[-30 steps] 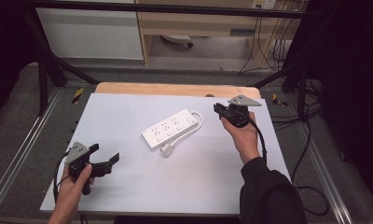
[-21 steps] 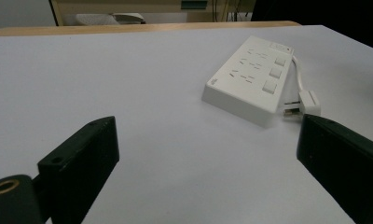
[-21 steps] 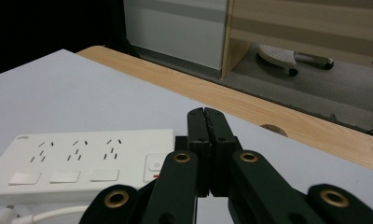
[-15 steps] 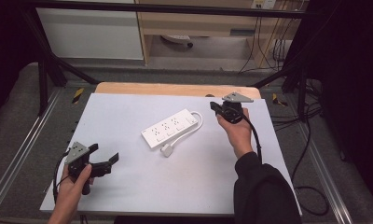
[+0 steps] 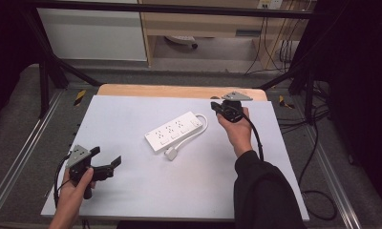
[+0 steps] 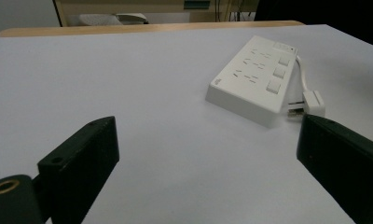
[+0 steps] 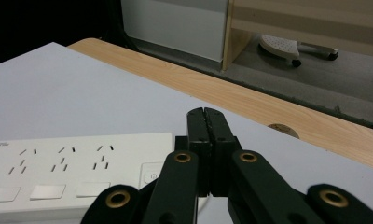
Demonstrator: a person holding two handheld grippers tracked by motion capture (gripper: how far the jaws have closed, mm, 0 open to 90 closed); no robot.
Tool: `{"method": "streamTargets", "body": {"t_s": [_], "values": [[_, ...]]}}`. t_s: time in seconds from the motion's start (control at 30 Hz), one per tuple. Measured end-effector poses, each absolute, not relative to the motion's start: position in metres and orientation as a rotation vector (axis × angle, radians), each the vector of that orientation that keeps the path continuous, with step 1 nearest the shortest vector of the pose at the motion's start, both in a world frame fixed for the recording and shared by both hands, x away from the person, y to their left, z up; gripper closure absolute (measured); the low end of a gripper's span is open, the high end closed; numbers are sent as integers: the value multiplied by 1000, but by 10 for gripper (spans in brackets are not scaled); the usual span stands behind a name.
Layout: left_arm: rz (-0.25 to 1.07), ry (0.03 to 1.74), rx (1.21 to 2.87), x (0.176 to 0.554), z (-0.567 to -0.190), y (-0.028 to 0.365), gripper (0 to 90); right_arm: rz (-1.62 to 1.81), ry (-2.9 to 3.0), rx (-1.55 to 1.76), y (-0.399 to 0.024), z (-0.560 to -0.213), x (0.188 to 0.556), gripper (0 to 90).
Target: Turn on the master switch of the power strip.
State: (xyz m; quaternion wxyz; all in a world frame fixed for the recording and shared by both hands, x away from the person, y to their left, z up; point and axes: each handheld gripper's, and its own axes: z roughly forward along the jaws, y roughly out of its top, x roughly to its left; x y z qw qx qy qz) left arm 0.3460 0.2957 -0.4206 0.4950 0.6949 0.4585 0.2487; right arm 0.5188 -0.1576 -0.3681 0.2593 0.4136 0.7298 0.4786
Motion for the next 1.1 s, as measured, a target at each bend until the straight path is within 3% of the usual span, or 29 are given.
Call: {"method": "streamTargets", "body": {"t_s": [1.1], "values": [[617,1115,1688,346,-420,297,57,1207,2056,1202,-134,-392,542,900]]}}
